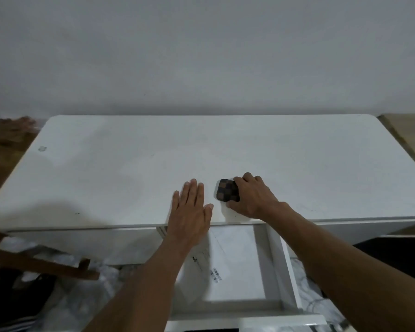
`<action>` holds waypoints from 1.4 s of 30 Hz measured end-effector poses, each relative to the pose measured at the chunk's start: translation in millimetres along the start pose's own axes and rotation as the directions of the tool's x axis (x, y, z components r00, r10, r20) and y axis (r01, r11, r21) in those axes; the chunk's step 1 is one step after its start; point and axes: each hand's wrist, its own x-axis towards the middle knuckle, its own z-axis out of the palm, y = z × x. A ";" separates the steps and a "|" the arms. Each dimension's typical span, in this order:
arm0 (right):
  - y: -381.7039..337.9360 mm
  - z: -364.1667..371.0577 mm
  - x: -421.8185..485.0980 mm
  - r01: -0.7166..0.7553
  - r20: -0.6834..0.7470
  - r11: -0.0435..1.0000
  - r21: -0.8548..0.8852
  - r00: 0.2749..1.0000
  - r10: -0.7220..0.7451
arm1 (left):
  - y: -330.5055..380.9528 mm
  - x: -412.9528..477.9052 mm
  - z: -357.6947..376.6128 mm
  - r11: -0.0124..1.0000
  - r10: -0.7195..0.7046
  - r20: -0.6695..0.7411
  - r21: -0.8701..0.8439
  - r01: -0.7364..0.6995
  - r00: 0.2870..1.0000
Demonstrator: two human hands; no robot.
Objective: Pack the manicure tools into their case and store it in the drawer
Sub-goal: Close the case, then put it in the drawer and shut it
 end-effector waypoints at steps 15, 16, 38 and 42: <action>5.5 23.4 -48.0 0.079 -0.020 0.997 0.026 0.997 -0.078 | 4.5 -14.6 1.4 1.000 -0.031 0.051 -0.003 0.031 0.998; 4.4 27.2 -53.1 0.074 -0.030 0.997 0.027 0.997 -0.073 | 4.2 -14.6 1.4 1.000 -0.031 0.046 0.004 0.031 0.998; -2.8 131.5 -49.1 0.021 0.134 1.000 -0.003 0.991 -0.020 | 6.4 -22.1 19.3 0.998 -0.060 -0.123 0.017 0.063 0.991; 3.5 148.7 -33.7 -0.002 0.171 1.000 -0.017 0.985 0.005 | 7.8 -20.1 21.3 0.997 -0.071 -0.146 0.022 0.075 0.987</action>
